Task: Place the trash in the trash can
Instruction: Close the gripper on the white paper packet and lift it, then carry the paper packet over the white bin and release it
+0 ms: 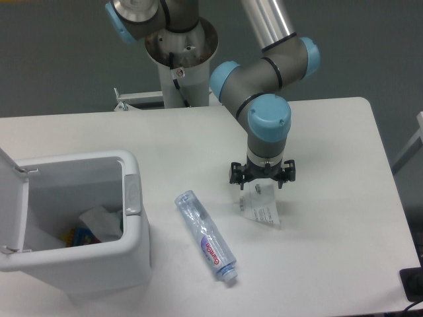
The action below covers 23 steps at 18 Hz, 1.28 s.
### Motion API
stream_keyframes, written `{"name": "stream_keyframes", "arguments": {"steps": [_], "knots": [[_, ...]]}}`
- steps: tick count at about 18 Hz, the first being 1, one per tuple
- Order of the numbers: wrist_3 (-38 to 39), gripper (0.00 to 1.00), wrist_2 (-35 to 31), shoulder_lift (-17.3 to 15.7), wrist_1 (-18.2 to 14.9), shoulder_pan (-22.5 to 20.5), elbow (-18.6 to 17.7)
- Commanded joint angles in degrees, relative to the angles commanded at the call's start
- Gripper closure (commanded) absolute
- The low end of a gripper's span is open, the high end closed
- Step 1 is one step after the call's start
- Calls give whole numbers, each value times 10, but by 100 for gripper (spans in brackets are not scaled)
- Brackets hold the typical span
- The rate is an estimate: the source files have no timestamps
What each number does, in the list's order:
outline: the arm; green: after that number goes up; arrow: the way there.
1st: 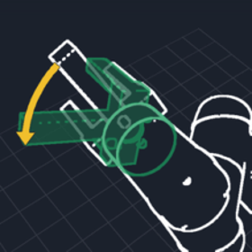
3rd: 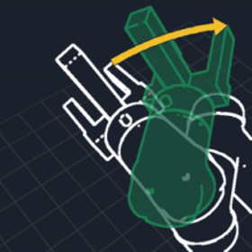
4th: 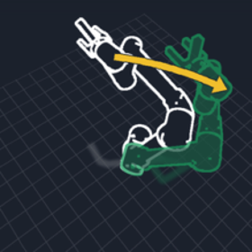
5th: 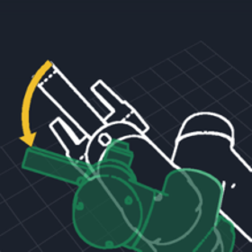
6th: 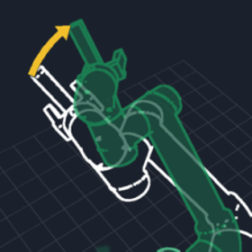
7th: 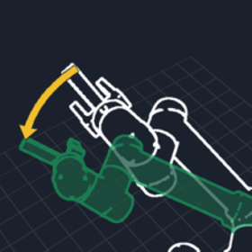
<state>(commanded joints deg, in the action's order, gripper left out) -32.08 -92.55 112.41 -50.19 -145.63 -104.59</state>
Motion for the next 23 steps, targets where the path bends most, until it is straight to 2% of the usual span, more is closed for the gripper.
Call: {"name": "stream_keyframes", "arguments": {"steps": [2,3,4,6,7,9,14,18,20,21,23], "knots": [[0,0,-2,8,15,2,-6],[1,8,-2,7,21,2,-9],[3,35,-1,4,22,3,-9],[4,61,-2,3,21,3,-8],[4,79,-2,2,21,3,-8],[4,100,-2,-1,20,3,-8],[3,100,-3,-6,19,3,-8],[-2,100,3,-27,11,4,-3],[-3,100,9,-46,6,3,16],[-3,100,20,-66,-1,-3,30],[5,100,71,-75,-3,-5,64]]}}
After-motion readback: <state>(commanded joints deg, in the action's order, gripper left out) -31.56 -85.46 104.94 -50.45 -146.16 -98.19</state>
